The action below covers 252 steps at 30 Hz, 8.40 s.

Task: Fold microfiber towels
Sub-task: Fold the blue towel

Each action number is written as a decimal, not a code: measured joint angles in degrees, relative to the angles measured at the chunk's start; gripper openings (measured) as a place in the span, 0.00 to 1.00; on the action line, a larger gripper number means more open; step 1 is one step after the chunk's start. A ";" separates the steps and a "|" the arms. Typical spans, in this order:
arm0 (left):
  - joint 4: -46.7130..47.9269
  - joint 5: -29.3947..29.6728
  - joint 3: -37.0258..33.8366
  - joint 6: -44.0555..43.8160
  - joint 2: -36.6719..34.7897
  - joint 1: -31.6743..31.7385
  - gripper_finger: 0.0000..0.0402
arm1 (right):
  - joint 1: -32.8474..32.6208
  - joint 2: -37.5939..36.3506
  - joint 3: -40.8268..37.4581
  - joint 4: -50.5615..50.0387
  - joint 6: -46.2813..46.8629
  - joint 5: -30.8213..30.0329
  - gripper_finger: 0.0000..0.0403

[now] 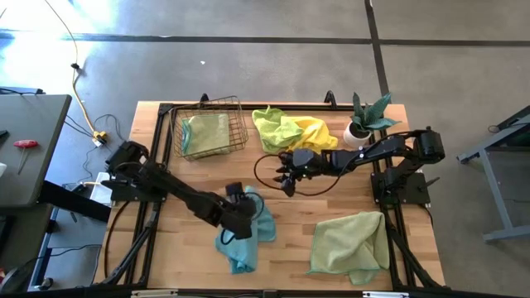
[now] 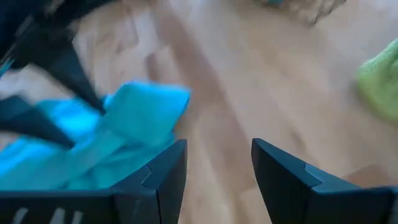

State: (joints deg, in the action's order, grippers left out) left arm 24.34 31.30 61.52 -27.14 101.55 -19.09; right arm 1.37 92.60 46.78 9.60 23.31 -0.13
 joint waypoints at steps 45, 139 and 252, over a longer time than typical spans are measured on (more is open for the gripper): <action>5.94 5.40 0.00 1.80 6.59 6.01 0.09 | -24.26 13.86 0.00 14.72 15.61 -28.51 0.43; 28.19 17.37 22.79 1.26 6.34 -0.71 0.00 | -25.88 18.62 4.28 8.21 45.22 -11.69 0.43; 40.36 -19.05 50.83 10.83 6.33 4.92 0.00 | -37.36 10.49 13.03 -20.66 1.75 -57.87 0.43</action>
State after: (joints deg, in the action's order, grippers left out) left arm 64.70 12.26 112.35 -16.32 107.87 -14.16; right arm -36.00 103.09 59.82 -11.06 25.06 -58.00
